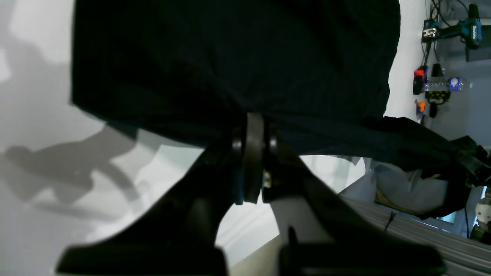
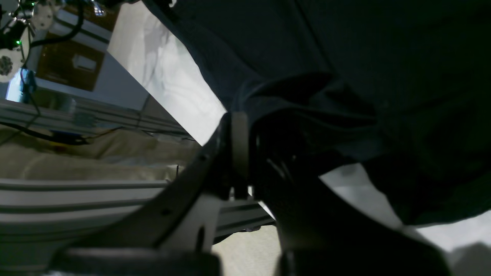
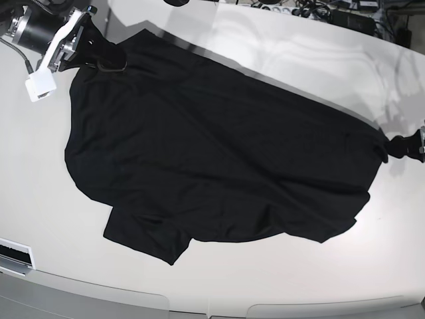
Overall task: Layout the t-shirt on the table in an organized manner, then fold the t-shirt properly
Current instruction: 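Release the shirt with both grippers and reposition them along its edge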
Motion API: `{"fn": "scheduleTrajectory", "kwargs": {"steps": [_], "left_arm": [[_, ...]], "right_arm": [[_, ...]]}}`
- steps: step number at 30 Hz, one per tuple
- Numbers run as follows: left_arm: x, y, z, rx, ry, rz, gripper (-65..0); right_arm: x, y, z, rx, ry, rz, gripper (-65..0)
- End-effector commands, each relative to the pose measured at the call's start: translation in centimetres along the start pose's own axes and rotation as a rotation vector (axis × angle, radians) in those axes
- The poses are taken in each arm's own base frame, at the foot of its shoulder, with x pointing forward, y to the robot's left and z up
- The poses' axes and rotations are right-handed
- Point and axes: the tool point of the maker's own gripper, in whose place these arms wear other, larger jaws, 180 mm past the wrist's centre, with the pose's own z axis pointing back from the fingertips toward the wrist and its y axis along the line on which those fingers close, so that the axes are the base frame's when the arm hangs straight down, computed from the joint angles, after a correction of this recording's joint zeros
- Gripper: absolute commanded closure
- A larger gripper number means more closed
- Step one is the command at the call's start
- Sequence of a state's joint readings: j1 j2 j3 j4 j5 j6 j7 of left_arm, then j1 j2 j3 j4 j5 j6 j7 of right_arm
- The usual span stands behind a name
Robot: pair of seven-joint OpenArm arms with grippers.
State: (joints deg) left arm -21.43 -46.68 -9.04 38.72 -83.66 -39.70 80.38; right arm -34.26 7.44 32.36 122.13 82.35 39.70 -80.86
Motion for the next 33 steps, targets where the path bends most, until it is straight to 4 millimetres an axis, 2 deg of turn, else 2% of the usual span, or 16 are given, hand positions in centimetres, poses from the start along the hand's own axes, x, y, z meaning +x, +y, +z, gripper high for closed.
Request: {"fn": "scheduleTrajectory", "kwargs": {"steps": [1, 4, 8, 12, 17, 21, 30, 33], "left_arm": [[1.9, -0.3, 1.8, 0.011, -0.051, -0.037, 0.0], [2.3, -0.9, 1.6, 0.004, -0.051, -0.065, 0.0], [4.4, -1.5, 1.5, -0.010, -0.154, -0.077, 0.0], [4.7, -1.9, 0.7, -0.033, -0.173, -0.074, 0.0], [4.3, -2.8, -1.3, -0.078, -0.172, -0.062, 0.0], [4.5, -3.1, -1.6, -0.087, -0.185, -0.061, 0.0], [9.1, -5.1, -0.8, -0.114, -0.300, -0.115, 0.0], [9.6, -5.3, -1.3, -0.112, -0.315, -0.123, 0.0]], "right_arm": [[1.0, 0.6, 0.2, 0.016, -0.033, 0.031, 0.0], [1.6, 0.0, 0.3, -0.003, -0.027, 0.064, 0.0], [1.9, -2.4, 0.2, -0.112, 0.028, 0.120, 0.0], [1.9, -4.0, 0.3, -0.181, 0.069, 0.145, 0.0], [2.6, -4.4, -0.4, -0.162, 0.065, 0.160, 0.0], [2.1, -5.3, -1.3, -0.155, 0.095, 0.140, 0.0], [2.9, -5.9, -2.1, -0.147, 0.086, 0.146, 0.0], [3.1, -5.9, -2.1, -0.147, 0.079, 0.147, 0.0]]}}
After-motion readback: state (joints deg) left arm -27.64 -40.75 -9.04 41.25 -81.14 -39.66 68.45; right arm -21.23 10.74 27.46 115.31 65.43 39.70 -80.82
